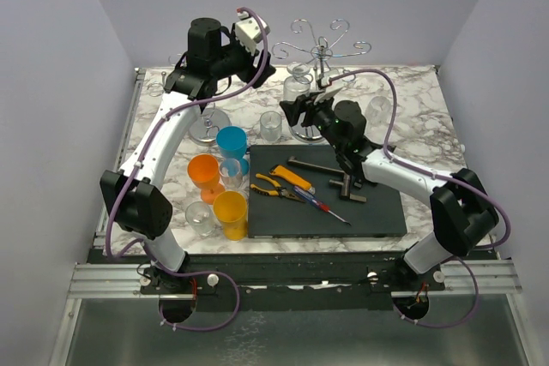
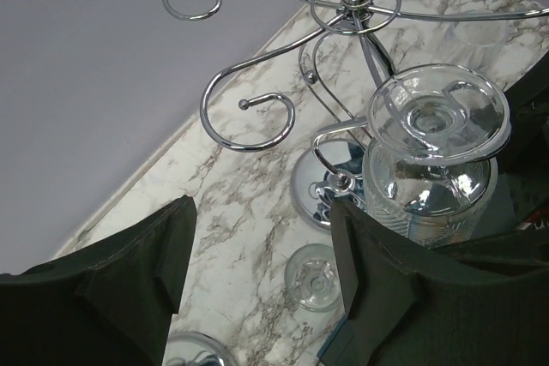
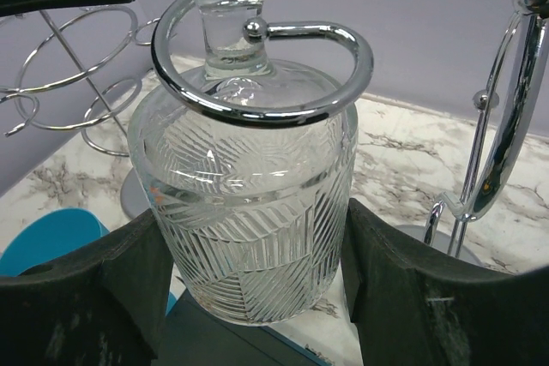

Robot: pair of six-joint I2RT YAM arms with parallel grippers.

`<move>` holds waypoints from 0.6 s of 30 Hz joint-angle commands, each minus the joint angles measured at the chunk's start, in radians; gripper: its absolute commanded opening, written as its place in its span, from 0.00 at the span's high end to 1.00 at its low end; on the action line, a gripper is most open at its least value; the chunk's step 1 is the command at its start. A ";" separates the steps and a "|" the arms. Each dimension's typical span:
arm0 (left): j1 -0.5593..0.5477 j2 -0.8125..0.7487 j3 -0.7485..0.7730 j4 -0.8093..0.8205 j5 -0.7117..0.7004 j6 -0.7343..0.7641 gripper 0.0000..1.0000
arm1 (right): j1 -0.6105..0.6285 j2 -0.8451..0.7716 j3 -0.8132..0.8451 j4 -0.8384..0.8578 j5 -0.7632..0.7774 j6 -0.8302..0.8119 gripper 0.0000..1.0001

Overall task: Place the wine glass upside down on the wine glass rack
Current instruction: Turn the wine glass upside down at the wine rack.

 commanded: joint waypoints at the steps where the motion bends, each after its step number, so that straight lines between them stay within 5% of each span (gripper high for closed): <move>1: 0.003 0.016 0.049 0.004 0.026 -0.029 0.31 | 0.027 0.000 0.025 0.092 0.040 -0.036 0.99; 18: -0.015 0.085 0.128 0.001 -0.041 -0.053 0.32 | 0.048 -0.097 -0.104 0.147 0.070 -0.055 1.00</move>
